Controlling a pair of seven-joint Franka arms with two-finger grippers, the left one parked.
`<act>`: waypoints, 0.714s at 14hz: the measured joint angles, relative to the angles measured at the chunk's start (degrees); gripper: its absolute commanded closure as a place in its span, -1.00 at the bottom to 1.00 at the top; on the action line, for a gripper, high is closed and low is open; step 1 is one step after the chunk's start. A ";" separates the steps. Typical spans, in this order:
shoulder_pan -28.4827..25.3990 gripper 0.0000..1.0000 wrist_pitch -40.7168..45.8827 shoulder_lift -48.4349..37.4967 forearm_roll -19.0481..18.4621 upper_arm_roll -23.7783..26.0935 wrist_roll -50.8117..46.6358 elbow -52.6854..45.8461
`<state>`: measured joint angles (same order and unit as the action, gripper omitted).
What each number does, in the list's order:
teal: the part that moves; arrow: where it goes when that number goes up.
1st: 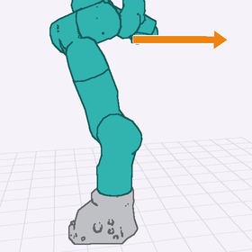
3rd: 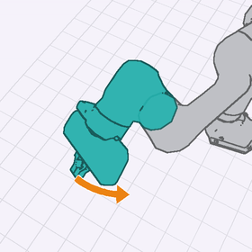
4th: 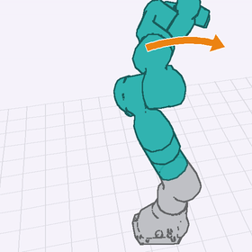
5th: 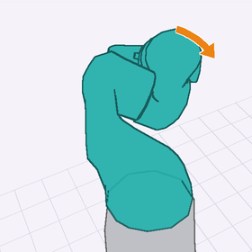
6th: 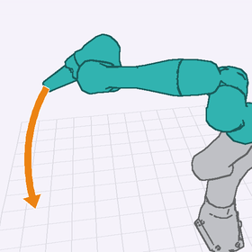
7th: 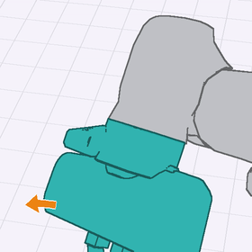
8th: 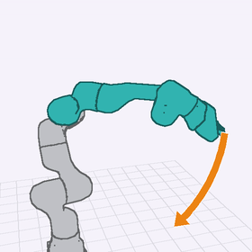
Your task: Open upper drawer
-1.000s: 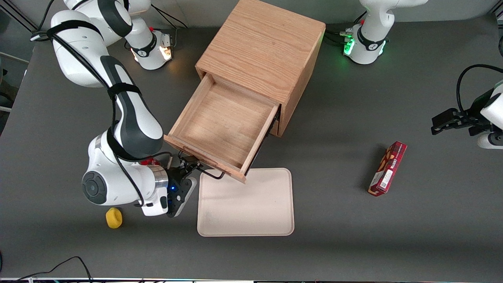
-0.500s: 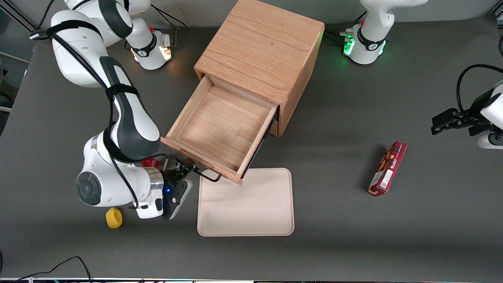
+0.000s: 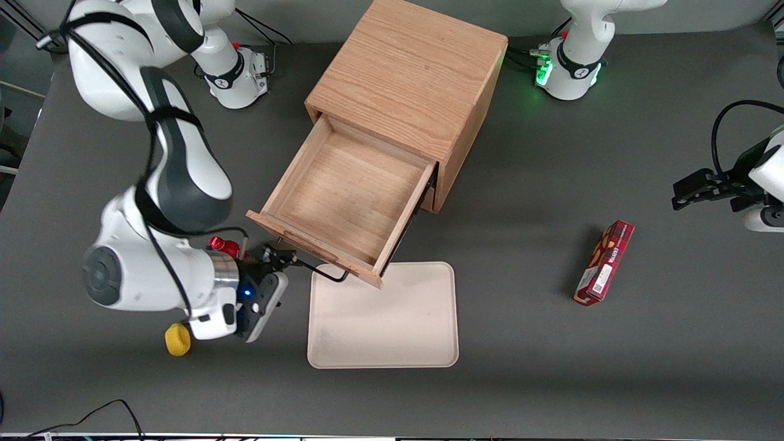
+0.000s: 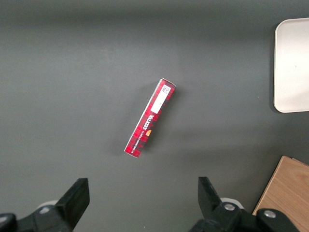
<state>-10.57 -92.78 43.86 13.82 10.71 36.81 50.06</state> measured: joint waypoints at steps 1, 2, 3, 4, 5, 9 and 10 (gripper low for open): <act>0.10 -1.00 0.98 -2.19 0.00 -0.02 -0.04 -0.17; 0.23 -1.00 1.64 -4.50 -0.02 -0.15 -0.32 -0.17; 0.36 -1.00 2.20 -6.58 -0.08 -0.63 -1.40 -0.06; 0.47 -1.00 3.28 -8.49 -0.40 -1.61 -4.24 0.09; 0.57 -1.00 4.70 -10.17 -1.01 -2.86 -8.45 0.26; 0.88 -1.00 10.48 -16.48 -6.32 -6.06 -26.06 3.21; 0.93 -1.00 11.46 -17.86 -8.26 -7.09 -29.19 4.64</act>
<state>-9.65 -81.32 26.00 5.55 3.62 7.63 54.70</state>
